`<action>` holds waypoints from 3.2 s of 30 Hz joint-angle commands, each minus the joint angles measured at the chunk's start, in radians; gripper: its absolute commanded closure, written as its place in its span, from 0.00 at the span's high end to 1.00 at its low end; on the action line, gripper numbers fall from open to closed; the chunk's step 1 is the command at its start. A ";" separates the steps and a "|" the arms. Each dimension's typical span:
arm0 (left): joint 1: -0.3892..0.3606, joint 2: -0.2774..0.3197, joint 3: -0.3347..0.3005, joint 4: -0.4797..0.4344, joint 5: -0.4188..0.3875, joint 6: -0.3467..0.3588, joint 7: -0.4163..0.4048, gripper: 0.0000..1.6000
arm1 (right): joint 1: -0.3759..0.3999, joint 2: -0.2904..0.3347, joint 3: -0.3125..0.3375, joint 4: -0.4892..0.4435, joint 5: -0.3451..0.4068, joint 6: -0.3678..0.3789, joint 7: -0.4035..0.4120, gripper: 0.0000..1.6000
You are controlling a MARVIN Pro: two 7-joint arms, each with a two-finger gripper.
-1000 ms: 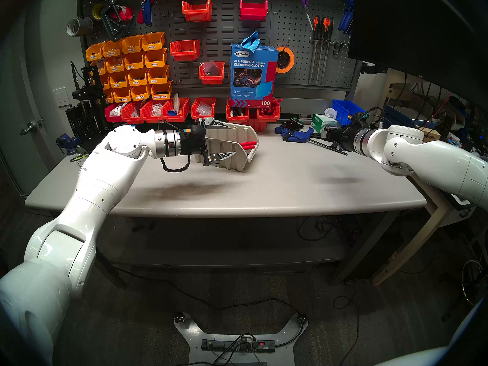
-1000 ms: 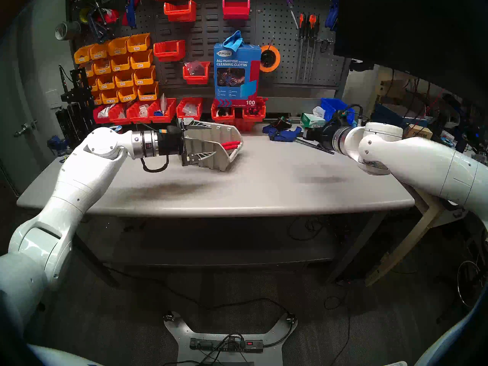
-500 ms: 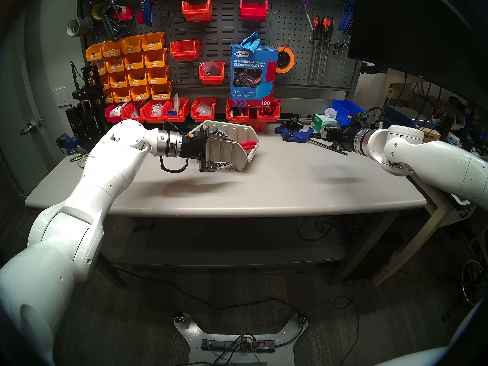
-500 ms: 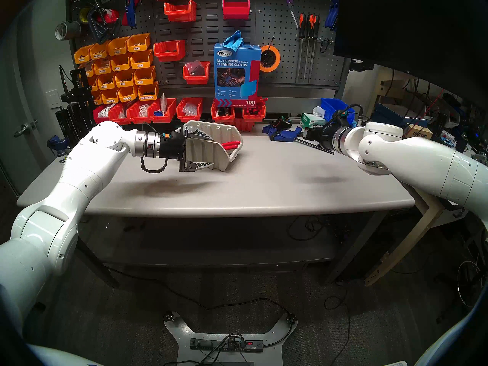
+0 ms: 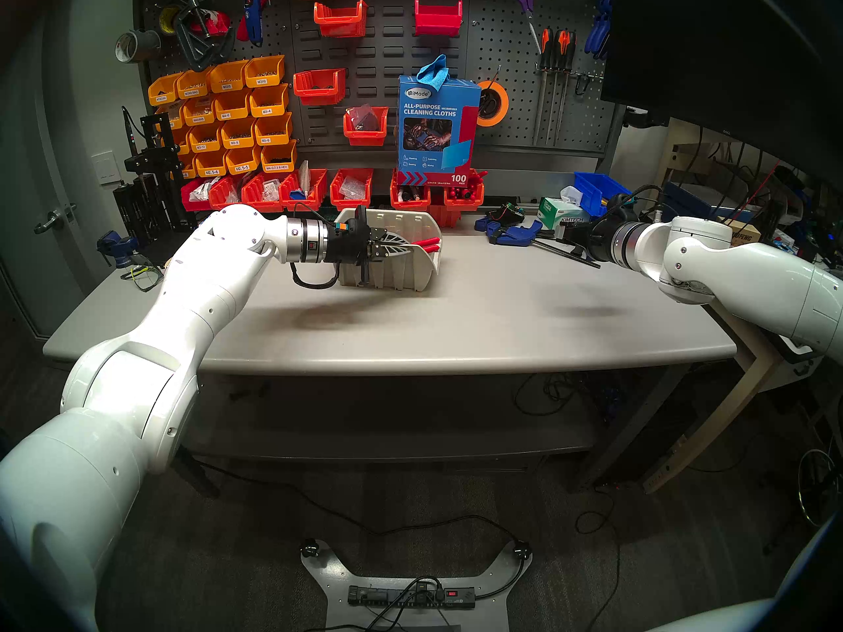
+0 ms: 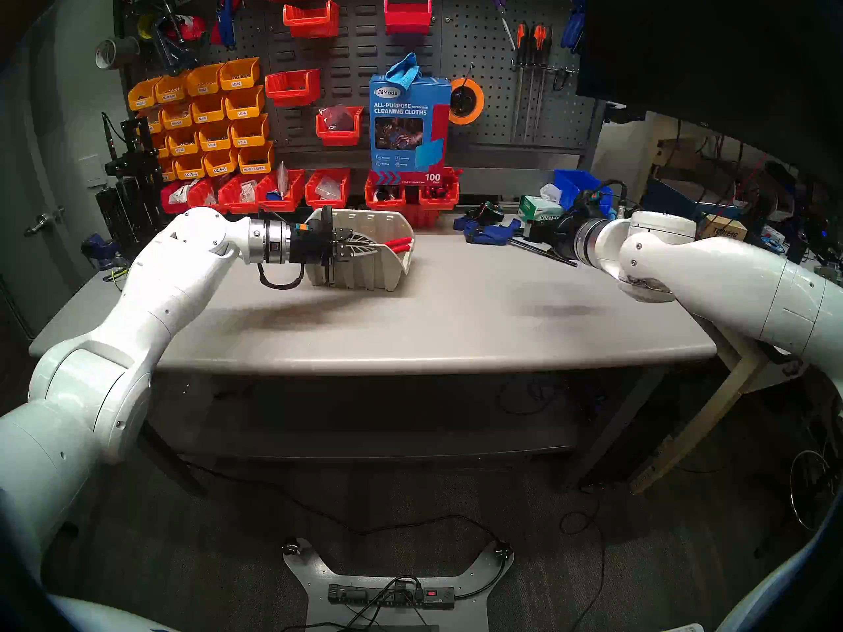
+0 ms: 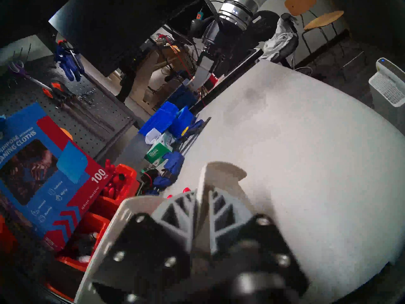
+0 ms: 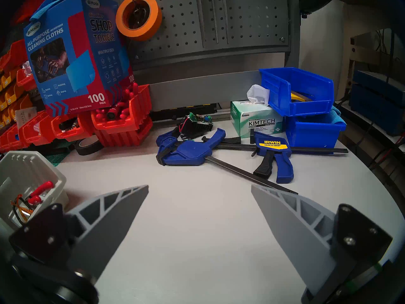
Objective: Take out tools from the storage box
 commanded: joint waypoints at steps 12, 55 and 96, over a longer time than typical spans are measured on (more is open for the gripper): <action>-0.082 0.044 0.022 0.075 -0.146 -0.046 -0.122 0.00 | 0.017 0.001 0.014 0.002 -0.004 -0.003 -0.001 1.00; 0.018 0.319 0.385 -0.145 -0.537 -0.179 0.015 0.00 | 0.017 0.001 0.013 0.002 -0.003 -0.003 0.000 1.00; -0.049 0.402 0.684 -0.239 -0.728 -0.281 0.095 0.00 | 0.016 0.001 0.013 0.002 -0.003 -0.004 0.000 1.00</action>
